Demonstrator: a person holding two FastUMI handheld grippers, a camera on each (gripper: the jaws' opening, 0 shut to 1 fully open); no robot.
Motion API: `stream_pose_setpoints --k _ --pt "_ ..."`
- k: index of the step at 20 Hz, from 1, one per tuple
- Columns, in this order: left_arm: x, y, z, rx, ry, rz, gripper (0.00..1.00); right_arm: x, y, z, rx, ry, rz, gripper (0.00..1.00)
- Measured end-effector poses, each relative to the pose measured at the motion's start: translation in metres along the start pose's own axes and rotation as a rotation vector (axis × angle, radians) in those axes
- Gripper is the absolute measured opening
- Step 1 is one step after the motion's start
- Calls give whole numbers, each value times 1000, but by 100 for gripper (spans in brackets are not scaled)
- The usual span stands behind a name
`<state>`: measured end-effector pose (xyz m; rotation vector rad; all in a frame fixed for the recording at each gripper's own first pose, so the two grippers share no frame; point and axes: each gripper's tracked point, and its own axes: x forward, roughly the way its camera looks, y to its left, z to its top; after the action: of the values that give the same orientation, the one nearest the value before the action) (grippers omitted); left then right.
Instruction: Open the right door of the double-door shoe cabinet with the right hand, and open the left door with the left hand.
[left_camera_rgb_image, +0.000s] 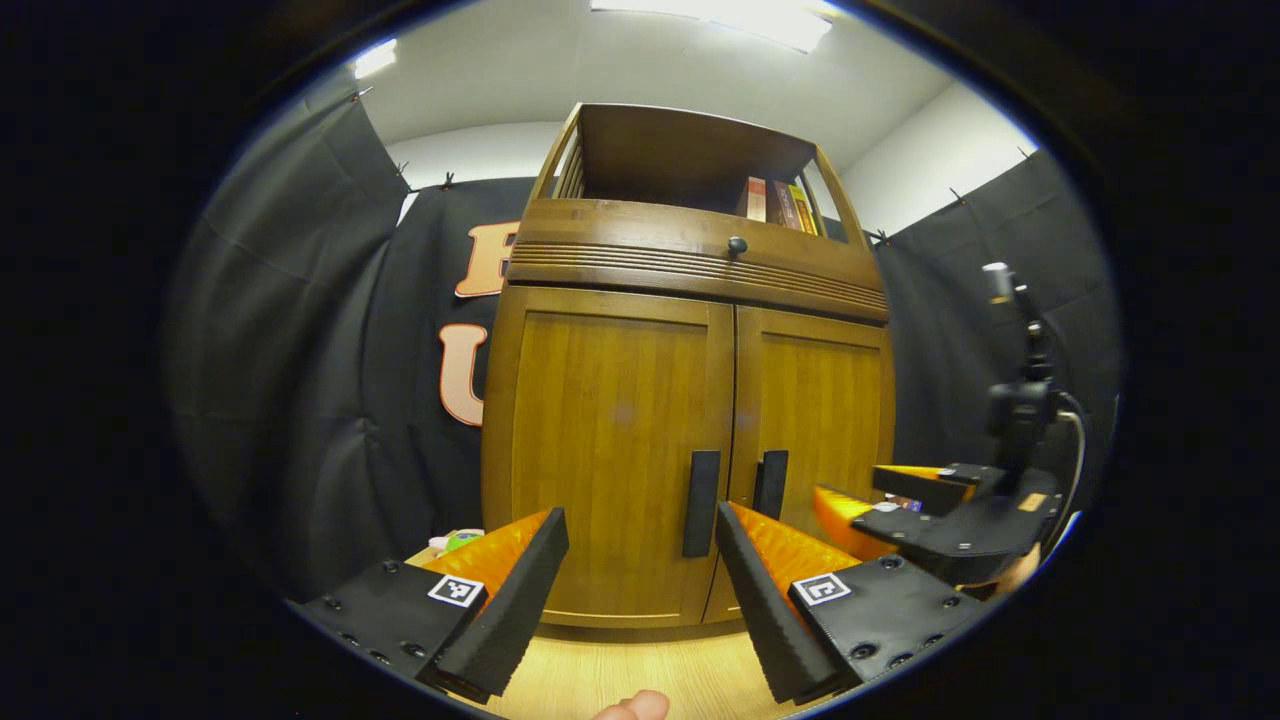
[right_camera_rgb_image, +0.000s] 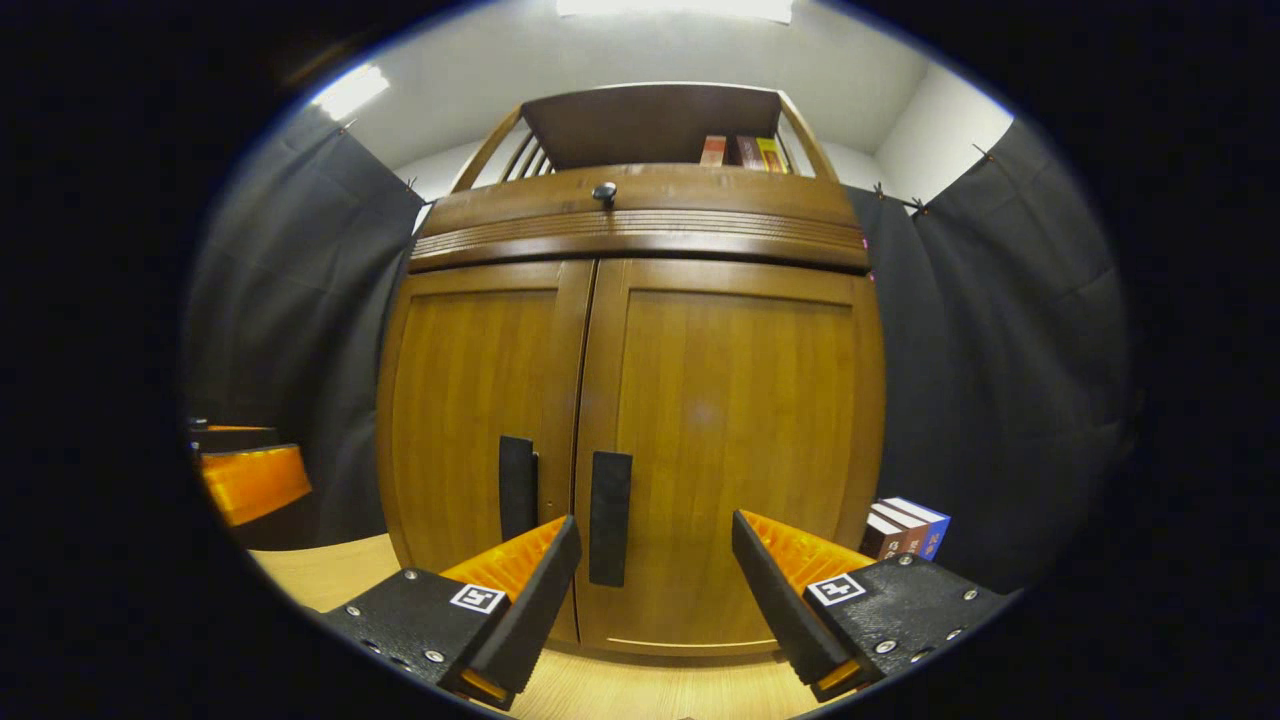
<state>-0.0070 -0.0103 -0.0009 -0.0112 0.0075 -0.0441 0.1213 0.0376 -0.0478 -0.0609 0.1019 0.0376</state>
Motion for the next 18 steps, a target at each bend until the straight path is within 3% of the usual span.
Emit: stream_pose_setpoints --k 4,12,13,15,16,18 --pt "-1 6 2 11 -9 5 96 42 3 -18 51 30 -22 93" --pt "4 8 0 6 0 -6 95 80 5 -5 68 -1 -38 93" --pt "3 9 -1 2 -3 -5 95 82 6 -6 65 4 -40 100" --pt "3 9 -1 -4 -5 -11 95 87 4 -13 69 27 -42 100" --pt "4 9 -1 -3 -4 -13 95 89 3 -16 73 37 -41 89" --pt "6 8 -2 -3 1 -18 95 93 4 -19 80 46 -33 81"
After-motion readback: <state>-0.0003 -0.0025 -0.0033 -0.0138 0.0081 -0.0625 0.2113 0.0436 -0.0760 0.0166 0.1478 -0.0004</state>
